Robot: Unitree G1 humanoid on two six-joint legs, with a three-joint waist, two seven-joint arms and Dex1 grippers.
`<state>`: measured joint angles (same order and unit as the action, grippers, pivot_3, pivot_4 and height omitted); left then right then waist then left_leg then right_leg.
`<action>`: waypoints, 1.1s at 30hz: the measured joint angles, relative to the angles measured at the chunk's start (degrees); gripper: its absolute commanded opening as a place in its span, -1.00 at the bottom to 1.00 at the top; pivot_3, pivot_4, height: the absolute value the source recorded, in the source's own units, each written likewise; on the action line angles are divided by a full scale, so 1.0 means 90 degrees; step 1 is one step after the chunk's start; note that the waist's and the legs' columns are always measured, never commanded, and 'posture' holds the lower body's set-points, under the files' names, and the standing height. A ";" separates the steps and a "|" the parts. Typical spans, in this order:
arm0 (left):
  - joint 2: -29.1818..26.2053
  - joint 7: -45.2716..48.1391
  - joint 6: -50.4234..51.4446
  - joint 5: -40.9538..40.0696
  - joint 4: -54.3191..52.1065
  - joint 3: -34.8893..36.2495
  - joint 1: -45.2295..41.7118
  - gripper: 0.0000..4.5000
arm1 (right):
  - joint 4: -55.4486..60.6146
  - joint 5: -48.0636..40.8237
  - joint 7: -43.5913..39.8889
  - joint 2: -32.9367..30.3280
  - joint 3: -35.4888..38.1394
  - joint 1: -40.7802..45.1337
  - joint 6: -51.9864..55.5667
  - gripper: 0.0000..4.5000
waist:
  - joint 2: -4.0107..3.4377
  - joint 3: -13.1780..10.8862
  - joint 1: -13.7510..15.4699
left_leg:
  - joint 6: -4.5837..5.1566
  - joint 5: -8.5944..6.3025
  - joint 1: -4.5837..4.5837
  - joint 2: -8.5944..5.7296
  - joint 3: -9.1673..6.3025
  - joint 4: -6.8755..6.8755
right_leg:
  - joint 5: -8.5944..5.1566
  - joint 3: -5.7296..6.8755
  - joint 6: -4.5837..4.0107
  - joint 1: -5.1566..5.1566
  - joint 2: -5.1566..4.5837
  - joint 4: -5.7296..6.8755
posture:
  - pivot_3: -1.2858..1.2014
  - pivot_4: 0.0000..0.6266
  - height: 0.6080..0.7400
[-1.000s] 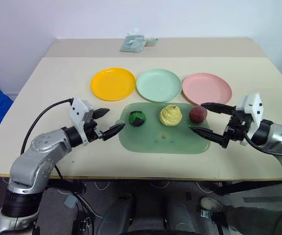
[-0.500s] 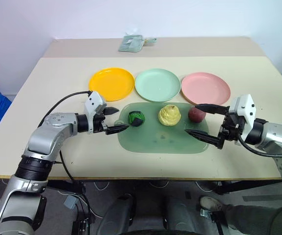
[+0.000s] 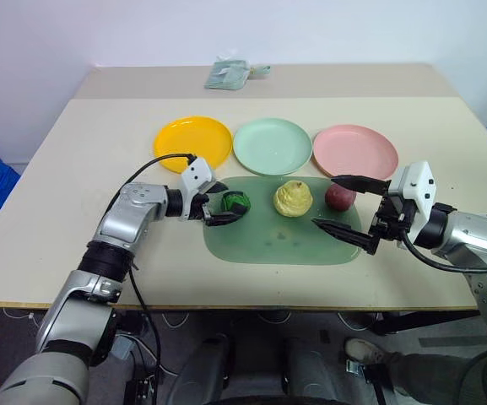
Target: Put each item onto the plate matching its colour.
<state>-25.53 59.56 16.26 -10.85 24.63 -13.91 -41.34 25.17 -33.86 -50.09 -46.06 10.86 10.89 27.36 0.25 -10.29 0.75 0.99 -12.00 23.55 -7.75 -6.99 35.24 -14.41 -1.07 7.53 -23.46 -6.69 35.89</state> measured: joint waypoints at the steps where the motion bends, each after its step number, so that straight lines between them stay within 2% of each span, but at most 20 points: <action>1: 0.0085 -0.0002 -0.0041 0.0052 0.0113 -0.0015 0.0000 0.76 | 0.0000 0.0000 0.0028 0.0000 0.0000 0.0000 0.0013 1.00 | 0.0001 0.0000 -0.0001 | 0.0000 0.0000 0.0000 0.0000 0.0000 0.0000 | 0.0000 0.0000 0.0001 -0.0001 0.0000 0.0002 | 0.03 -0.52 1.00; 2: 0.0135 -0.0002 -0.0061 0.0076 0.0179 -0.0026 -0.0002 0.63 | 0.0000 -0.0001 0.0039 0.0000 0.0000 0.0000 0.0023 1.00 | 0.0001 -0.0001 -0.0001 | 0.0001 0.0000 0.0000 0.0000 0.0000 0.0000 | 0.0000 0.0000 0.0001 -0.0001 0.0000 0.0004 | 0.03 -0.52 1.00; 5: 0.0243 -0.0019 -0.0116 0.0167 0.0271 -0.0038 -0.0040 -0.01 | 0.0002 -0.0005 0.0082 0.0000 0.0000 0.0000 0.0044 1.00 | 0.0001 -0.0001 0.0001 | 0.0001 0.0001 0.0000 0.0000 -0.0001 0.0001 | 0.0001 0.0000 0.0001 -0.0002 0.0000 0.0007 | 0.03 -0.52 1.00; 6: 0.0262 -0.0056 -0.0163 0.0191 0.0275 -0.0036 -0.0085 -0.17 | 0.0008 -0.0007 0.0094 0.0000 0.0000 0.0000 0.0048 1.00 | 0.0001 -0.0001 0.0001 | 0.0001 0.0001 0.0000 0.0000 0.0000 0.0003 | 0.0001 0.0000 0.0002 -0.0001 0.0001 0.0007 | 0.03 -0.52 1.00; 11: 0.0555 -0.0724 -0.0255 0.0220 0.0268 0.0281 -0.0127 -0.17 | 0.0062 -0.0070 0.0495 0.0192 0.0000 0.0207 0.0255 1.00 | 0.0003 -0.0001 -0.0002 | 0.0001 0.0001 0.0000 -0.0001 -0.0001 0.0005 | 0.0002 0.0000 0.0004 -0.0002 0.0000 0.0011 | 0.03 -0.52 1.00; 16: 0.1014 -0.1680 -0.0064 0.0220 0.0231 0.0649 -0.0439 -0.17 | -0.0039 -0.0011 0.1721 0.0762 -0.0087 0.1040 0.0994 1.00 | 0.0005 -0.0002 0.0002 | -0.0002 0.0003 0.0001 -0.0002 -0.0002 0.0008 | 0.0003 -0.0001 0.0003 -0.0007 0.0002 0.0019 | 0.03 -0.52 1.00; 19: 0.1419 -0.2301 0.0069 0.0295 0.0541 0.0752 -0.1091 -0.17 | -0.0536 0.0211 0.2394 0.1239 -0.0326 0.1700 0.1329 1.00 | 0.0008 -0.0004 0.0024 | -0.0003 0.0005 0.0002 -0.0019 -0.0011 0.0014 | 0.0008 0.0003 0.0012 -0.0005 0.0005 0.0026 | 0.03 -0.52 1.00; 21: 0.1670 -0.2577 0.0012 0.0316 0.1022 0.0812 -0.1568 -0.17 | -0.0797 0.0371 0.2628 0.1393 -0.0485 0.1928 0.1437 1.00 | 0.0008 -0.0004 0.0023 | -0.0001 0.0005 0.0003 -0.0030 -0.0013 0.0014 | 0.0011 0.0004 0.0019 -0.0004 0.0000 0.0025 | 0.03 -0.52 1.00; 27: 0.2248 -0.3576 -0.0556 0.0518 0.3450 0.1128 -0.2825 -0.17 | -0.1520 0.0777 0.3244 0.1733 -0.0603 0.2323 0.1769 1.00 | 0.0009 -0.0005 -0.0015 | 0.0000 0.0005 0.0010 -0.0038 -0.0010 0.0011 | 0.0014 0.0003 0.0025 -0.0017 -0.0005 0.0027 | 0.03 -0.52 1.00; 33: 0.2603 -0.4311 -0.1190 0.0740 0.5038 0.1338 -0.3577 -0.17 | -0.1845 0.1159 0.3704 0.2141 -0.0688 0.2635 0.1884 1.00 | 0.0009 -0.0005 -0.0017 | -0.0005 0.0009 0.0021 -0.0039 -0.0008 0.0015 | 0.0015 0.0002 0.0027 -0.0031 -0.0003 0.0038 | 0.03 -0.52 1.00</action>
<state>-2.11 20.76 5.54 -4.19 69.97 -1.87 -73.53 8.57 -23.43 -16.75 -26.79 4.67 34.61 44.31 0.33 -10.33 0.59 0.95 -11.92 23.74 -8.09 -7.06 35.38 -14.28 -1.05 7.77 -23.74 -6.71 36.23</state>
